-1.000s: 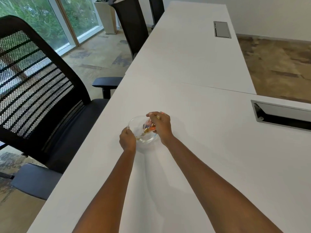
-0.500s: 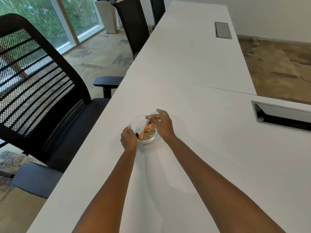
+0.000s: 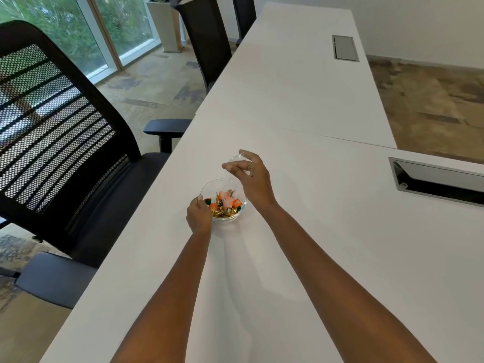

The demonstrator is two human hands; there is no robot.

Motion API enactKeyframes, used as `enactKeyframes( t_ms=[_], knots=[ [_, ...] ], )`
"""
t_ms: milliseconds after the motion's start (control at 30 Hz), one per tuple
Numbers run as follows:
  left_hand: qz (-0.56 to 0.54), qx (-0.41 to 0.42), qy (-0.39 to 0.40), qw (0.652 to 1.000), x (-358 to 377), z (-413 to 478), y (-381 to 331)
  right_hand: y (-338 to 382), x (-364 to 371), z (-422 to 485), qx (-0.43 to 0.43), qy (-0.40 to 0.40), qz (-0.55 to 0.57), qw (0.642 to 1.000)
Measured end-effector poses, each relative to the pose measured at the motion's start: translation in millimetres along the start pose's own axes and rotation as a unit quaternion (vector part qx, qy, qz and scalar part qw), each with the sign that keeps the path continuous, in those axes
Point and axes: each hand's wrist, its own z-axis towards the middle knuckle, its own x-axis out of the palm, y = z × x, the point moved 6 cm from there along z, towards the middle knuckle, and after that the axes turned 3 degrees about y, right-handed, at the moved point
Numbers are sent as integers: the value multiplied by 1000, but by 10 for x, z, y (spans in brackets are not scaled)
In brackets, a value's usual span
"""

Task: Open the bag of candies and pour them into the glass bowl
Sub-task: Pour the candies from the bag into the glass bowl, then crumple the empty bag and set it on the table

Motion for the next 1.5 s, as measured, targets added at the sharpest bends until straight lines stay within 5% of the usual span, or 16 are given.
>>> enactKeyframes(
  t_ms=[200,400,533,667,867,1100,1233,1500],
  knots=[
    [-2,-1,4,1000,-6,-20,-15,-9,-55,-60,-1,1,6,1000],
    [17,8,0,1000,-22,-47,-27,-258,-199,-161,97,-28,150,983],
    [55,50,-18,997,-6,-134,-105,-397,-323,-298,159,-41,355,920],
    [89,195,-43,976,35,-314,-298,-562,-467,-410,220,-65,507,831],
    [51,314,154,936,380,-716,-507,-705,-671,-632,266,-96,624,729],
    [-126,234,257,929,641,-1027,-599,-872,-831,-973,323,-99,667,664],
    [-166,225,253,926,720,-1148,-653,-921,-943,-1154,339,-97,634,688],
    [-189,226,196,935,847,-1332,-705,-961,-1299,-1396,284,-80,435,851]
  ],
)
